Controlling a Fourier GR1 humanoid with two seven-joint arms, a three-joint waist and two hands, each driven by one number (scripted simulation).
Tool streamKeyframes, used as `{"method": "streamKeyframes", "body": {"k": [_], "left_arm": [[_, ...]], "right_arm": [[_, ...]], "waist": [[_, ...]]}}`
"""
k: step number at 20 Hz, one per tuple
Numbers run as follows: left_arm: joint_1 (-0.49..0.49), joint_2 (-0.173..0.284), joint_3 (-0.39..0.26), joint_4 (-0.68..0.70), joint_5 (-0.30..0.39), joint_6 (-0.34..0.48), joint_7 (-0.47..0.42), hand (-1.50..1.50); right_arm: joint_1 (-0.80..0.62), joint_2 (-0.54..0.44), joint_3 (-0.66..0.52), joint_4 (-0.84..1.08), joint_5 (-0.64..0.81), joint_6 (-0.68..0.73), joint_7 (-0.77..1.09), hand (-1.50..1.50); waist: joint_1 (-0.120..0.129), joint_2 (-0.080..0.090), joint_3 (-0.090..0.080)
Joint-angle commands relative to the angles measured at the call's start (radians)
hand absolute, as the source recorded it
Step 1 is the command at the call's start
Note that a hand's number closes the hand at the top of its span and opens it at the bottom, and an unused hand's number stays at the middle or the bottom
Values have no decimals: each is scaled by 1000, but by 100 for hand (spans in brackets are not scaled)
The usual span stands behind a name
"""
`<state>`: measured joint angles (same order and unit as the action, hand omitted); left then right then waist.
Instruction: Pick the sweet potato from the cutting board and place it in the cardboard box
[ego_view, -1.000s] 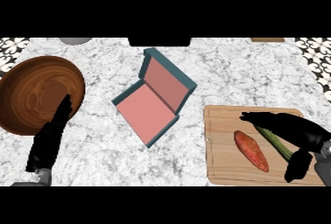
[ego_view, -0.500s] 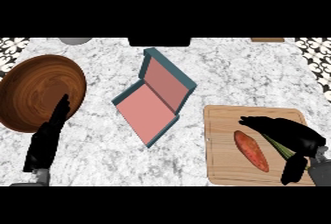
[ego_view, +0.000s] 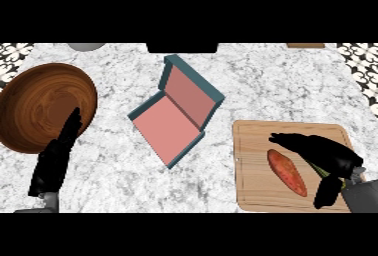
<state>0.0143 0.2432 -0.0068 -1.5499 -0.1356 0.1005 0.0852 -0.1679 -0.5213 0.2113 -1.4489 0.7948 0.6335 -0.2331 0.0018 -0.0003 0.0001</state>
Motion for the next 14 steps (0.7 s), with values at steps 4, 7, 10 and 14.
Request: {"method": "streamKeyframes", "body": {"k": [4, 7, 10, 14], "left_arm": [[18, -33, 7, -81, -35, -13, 66, 0], [31, -69, -18, -58, -73, 4, 48, 0], [-2, -69, 9, 26, -73, -4, -31, 0], [10, -64, 17, -45, -59, -35, 38, 0]], "right_arm": [[55, 44, -26, -19, 61, 2, -30, -150], [63, 62, -24, 28, 102, -42, -57, -150], [16, 87, 7, 32, 143, -11, -42, -150], [-81, 124, -1, 221, 198, -71, -80, -150]], "waist": [[-1, 0, 0], [-1, 0, 0], [-1, 0, 0], [5, 1, 0]]}}
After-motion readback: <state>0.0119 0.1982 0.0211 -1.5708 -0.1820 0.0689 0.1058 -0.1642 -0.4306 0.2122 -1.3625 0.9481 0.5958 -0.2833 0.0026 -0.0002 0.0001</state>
